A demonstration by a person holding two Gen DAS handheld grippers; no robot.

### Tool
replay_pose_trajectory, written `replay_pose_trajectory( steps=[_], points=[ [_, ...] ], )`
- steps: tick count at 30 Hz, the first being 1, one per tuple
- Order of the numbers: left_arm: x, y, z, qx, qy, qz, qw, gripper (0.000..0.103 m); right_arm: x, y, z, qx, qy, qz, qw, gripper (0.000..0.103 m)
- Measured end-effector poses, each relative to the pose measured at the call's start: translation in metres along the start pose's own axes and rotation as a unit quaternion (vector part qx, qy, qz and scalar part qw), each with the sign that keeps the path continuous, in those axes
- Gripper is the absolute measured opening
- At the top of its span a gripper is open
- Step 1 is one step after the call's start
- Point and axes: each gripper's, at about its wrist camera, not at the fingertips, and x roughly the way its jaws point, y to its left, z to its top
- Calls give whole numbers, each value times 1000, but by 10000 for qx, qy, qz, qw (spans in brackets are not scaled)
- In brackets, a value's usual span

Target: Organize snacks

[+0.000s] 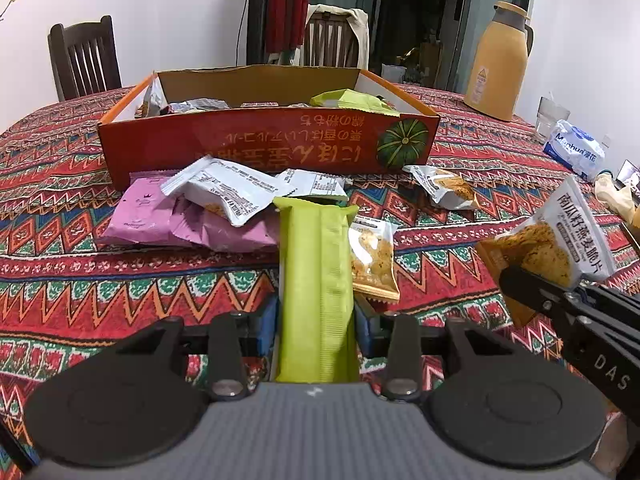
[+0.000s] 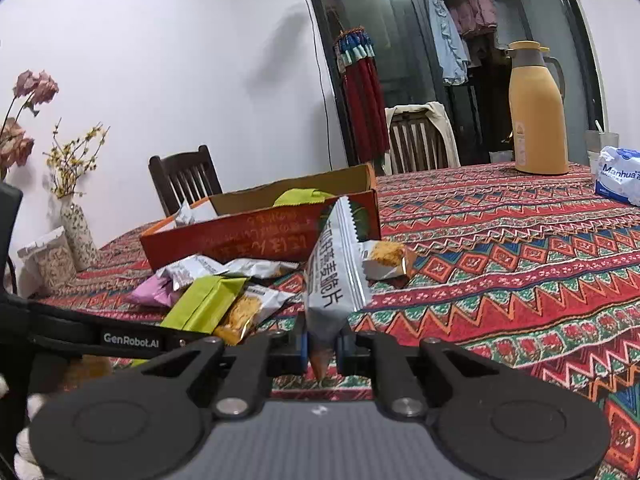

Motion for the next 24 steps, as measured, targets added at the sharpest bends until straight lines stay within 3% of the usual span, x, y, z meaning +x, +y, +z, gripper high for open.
replay_pose_trajectory(
  steps=[15, 24],
  points=[
    [-40, 13, 20, -65, -576, -182, 9982, 39, -6, 20, 21, -277, -237, -8, 9993, 12],
    [-53, 20, 73, -149, -856, -309, 9957, 39, 9, 35, 63, -528, -480, -19, 9974, 12]
  ],
)
